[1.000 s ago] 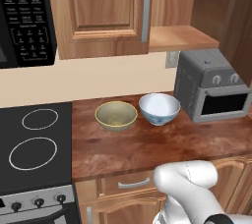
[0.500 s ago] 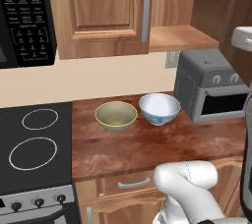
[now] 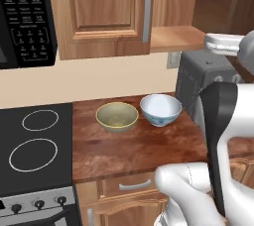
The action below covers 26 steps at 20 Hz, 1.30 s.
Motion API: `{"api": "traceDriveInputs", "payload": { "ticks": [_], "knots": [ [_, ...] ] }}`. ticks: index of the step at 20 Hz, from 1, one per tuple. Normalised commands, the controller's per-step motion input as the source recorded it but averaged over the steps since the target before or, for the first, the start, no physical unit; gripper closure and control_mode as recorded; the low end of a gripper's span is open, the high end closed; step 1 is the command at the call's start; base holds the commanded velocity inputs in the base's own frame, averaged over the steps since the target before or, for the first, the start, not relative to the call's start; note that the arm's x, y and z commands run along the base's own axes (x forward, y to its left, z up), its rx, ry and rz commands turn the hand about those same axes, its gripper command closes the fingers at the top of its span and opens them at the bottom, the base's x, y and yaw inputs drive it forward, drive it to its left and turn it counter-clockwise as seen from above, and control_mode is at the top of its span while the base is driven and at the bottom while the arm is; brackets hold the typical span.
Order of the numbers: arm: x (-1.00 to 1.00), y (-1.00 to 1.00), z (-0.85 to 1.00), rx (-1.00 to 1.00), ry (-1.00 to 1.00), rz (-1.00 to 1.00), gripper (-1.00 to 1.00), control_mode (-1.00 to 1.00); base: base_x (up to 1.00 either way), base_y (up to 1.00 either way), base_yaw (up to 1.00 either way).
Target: Open the cabinet. Pick the bowls from the counter and place them in the cabinet. Then close the cabinet.
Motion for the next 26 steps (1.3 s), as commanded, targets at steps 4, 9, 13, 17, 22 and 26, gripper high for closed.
{"api": "traceDriveInputs", "payload": {
  "ticks": [4, 9, 13, 17, 22, 26],
  "knots": [
    [0.38, -0.19, -0.15, 0.00, 0.05, -0.10, 1.00, -1.00, 0.00, 0.00, 0.00],
    [0.22, -0.36, -0.05, 0.01, 0.02, -0.09, 1.00, -1.00, 0.00, 0.00, 0.00],
    [0.26, -0.34, -0.08, 0.00, 0.02, -0.05, 1.00, -1.00, 0.00, 0.00, 0.00],
    [0.43, -0.16, -0.19, 0.00, 0.00, -0.03, 1.00, -1.00, 0.00, 0.00, 0.00],
    [0.37, -0.37, -0.18, 0.00, 0.00, -0.02, 1.00, -1.00, 0.00, 0.00, 0.00],
    [0.20, -0.85, -0.12, 0.06, 0.00, -0.03, 1.00, -1.00, 0.00, 0.00, 0.00]
  ]
}}
